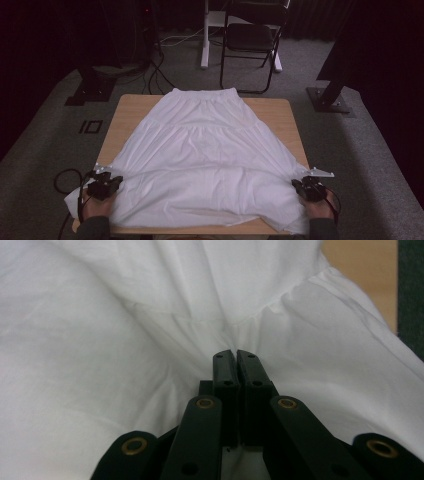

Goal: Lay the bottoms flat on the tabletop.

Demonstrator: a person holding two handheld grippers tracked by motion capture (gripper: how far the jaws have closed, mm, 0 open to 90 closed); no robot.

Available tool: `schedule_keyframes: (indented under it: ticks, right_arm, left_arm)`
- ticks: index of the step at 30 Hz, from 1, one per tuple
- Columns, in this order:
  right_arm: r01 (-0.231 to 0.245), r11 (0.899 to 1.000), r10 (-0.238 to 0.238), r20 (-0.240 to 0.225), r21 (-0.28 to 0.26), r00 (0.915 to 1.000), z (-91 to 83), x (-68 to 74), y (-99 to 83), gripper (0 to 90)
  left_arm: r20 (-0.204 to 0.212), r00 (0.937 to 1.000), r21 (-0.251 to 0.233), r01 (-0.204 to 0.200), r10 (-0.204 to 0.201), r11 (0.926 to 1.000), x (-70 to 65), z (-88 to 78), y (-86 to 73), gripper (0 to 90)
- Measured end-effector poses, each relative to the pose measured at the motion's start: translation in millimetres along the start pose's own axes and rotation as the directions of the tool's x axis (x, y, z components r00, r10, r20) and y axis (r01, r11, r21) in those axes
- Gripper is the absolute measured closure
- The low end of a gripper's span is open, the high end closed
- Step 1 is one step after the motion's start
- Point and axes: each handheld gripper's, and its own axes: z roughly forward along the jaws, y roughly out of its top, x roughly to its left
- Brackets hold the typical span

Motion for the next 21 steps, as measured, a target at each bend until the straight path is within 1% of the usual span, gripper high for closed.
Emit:
schedule_keyframes:
  ticks: [1, 3, 5, 8, 10, 13, 15, 17, 19, 21]
  right_arm:
    - [-0.009, 1.0, 0.009, 0.003, 0.006, 1.0, -11.1, 1.5, -12.6, 87.9]
    - [-0.016, 1.0, 0.016, -0.003, 0.007, 0.9999, -20.7, 2.1, -24.2, 87.9]
    - [-0.028, 1.0, 0.028, -0.011, 0.007, 0.9995, -27.6, 2.4, -32.4, 87.8]
    - [-0.035, 0.999, 0.035, -0.013, 0.012, 0.9993, -31.6, 3.4, -36.8, 87.7]
    - [-0.036, 0.999, 0.036, -0.008, 0.019, 0.9993, -31.4, 4.0, -35.6, 87.5]
    - [-0.034, 0.999, 0.034, -0.008, 0.023, 0.9994, -30.8, 3.6, -34.2, 87.5]
    - [-0.04, 0.999, 0.04, -0.007, 0.023, 0.9992, -30.2, 3.4, -33.6, 87.5]
    - [-0.044, 0.999, 0.045, -0.004, 0.017, 0.999, -29.8, 3.8, -33.9, 87.5]
    - [-0.035, 0.999, 0.035, 0.005, 0.005, 0.9994, -30.0, 5.1, -35.7, 87.6]
    - [-0.044, 0.999, 0.044, -0.001, -0.002, 0.999, -30.5, 4.9, -37.2, 87.7]
  left_arm:
    - [0.012, 0.9999, -0.002, 0.008, -0.008, 1.0, 2.4, -10.0, -12.7, 87.4]
    - [0.023, 0.9995, -0.004, 0.023, -0.023, 0.9997, 4.7, -18.3, -23.6, 87.4]
    - [0.036, 0.999, -0.008, 0.027, -0.027, 0.9996, 6.4, -23.2, -30.5, 87.3]
    - [0.036, 0.9989, -0.006, 0.029, -0.028, 0.9996, 6.3, -24.7, -31.9, 87.2]
    - [0.024, 0.9995, 0.001, 0.018, -0.018, 0.9998, 4.8, -24.5, -30.7, 87.0]
    - [0.022, 0.9996, 0.002, 0.02, -0.02, 0.9998, 4.6, -24.5, -30.5, 87.0]
    - [0.028, 0.9992, -0.005, 0.027, -0.027, 0.9996, 5.2, -24.5, -31.5, 87.0]
    - [0.017, 0.9994, -0.012, 0.03, -0.03, 0.9995, 2.8, -25.0, -33.2, 87.1]
    - [0.014, 0.9994, -0.01, 0.032, -0.032, 0.9994, 0.6, -26.5, -35.1, 87.1]
    - [0.016, 0.9993, -0.008, 0.033, -0.033, 0.9994, -0.7, -27.9, -36.7, 87.2]
